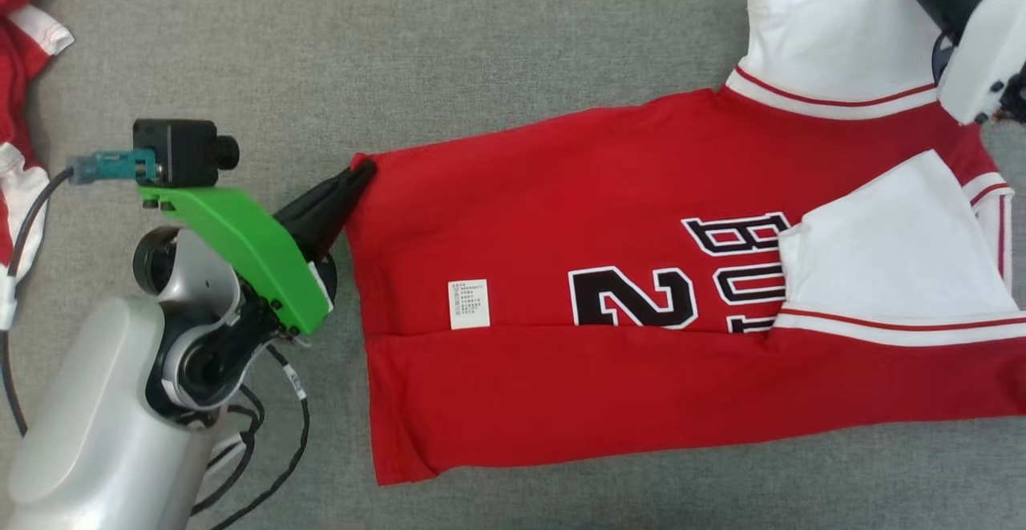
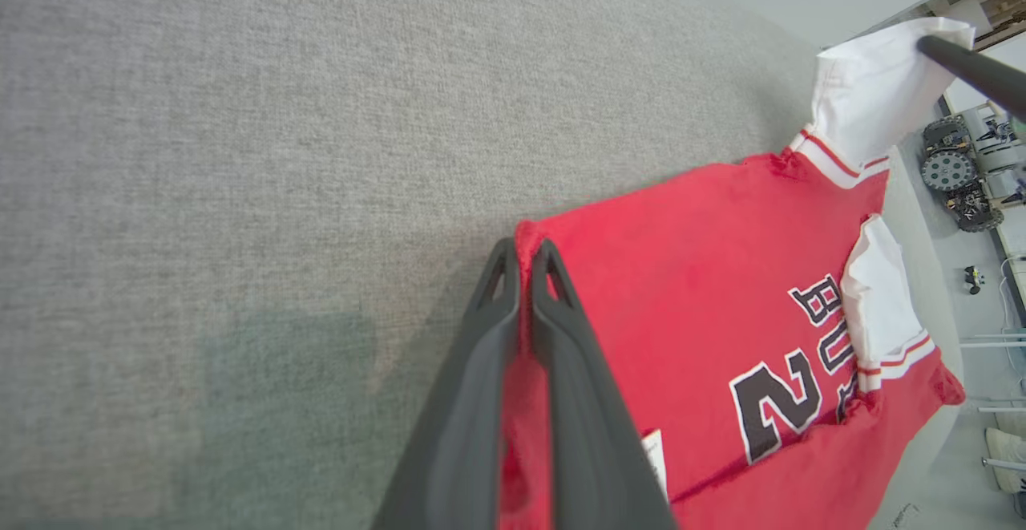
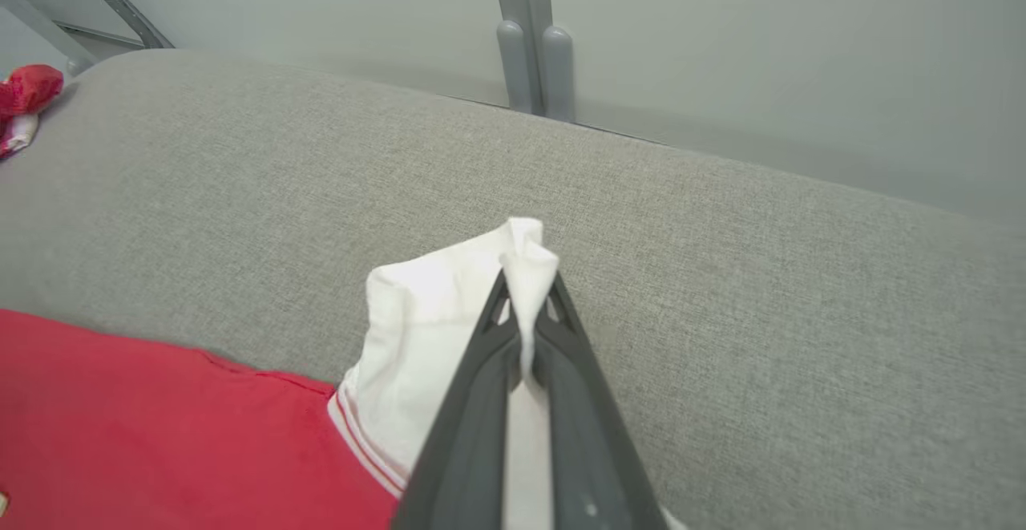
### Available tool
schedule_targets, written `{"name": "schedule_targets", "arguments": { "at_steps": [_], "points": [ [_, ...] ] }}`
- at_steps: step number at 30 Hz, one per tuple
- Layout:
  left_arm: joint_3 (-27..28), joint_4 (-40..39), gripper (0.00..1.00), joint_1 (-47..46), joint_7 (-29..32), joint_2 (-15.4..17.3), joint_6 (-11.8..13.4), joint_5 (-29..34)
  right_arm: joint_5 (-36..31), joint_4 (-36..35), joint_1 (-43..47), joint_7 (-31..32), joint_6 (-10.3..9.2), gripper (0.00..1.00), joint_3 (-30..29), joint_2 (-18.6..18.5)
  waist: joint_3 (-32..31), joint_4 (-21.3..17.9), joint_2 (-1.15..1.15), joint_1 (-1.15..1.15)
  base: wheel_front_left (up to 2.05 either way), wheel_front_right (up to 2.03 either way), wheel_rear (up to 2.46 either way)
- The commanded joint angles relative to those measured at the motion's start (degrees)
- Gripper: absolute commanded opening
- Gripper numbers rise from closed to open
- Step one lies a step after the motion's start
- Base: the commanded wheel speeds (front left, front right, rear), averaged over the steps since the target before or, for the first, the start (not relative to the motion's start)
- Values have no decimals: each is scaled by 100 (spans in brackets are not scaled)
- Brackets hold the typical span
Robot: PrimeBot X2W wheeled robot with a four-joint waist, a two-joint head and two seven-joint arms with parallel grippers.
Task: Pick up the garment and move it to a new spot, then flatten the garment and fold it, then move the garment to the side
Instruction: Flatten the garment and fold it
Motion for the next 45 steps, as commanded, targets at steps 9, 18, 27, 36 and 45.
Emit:
{"name": "schedule_targets", "arguments": {
  "at_steps": [9, 18, 27, 36, 45],
  "points": [
    [189, -1047, 0, 1285, -173, 322, 367, -138, 513, -1008, 2030, -696, 1, 0, -685, -362, -974, -493, 0, 0, 0, 0, 0],
    [315, -1332, 0, 2183, -405, 392, 558, -201, 433, -1799, 3924, -991, 2, 0, -1384, 119, -1226, -700, 0, 0, 0, 0, 0],
    [326, -1092, 0, 2769, -716, 330, 471, -254, 124, -1751, 4639, -815, 1, 0, -1172, 703, -1343, -851, 0, 0, 0, 0, 0],
    [413, -956, 24, 3050, -970, 327, 411, -241, -37, -1610, 4757, -715, 1, 0, -1297, 678, -1549, -824, 0, 0, 0, 0, 0],
    [367, -550, 100, 3356, -1549, 348, 415, 260, -527, -1503, 4758, -472, 2, 100, -1466, 778, -1605, -834, 0, 0, 0, 0, 0]
  ]
}}
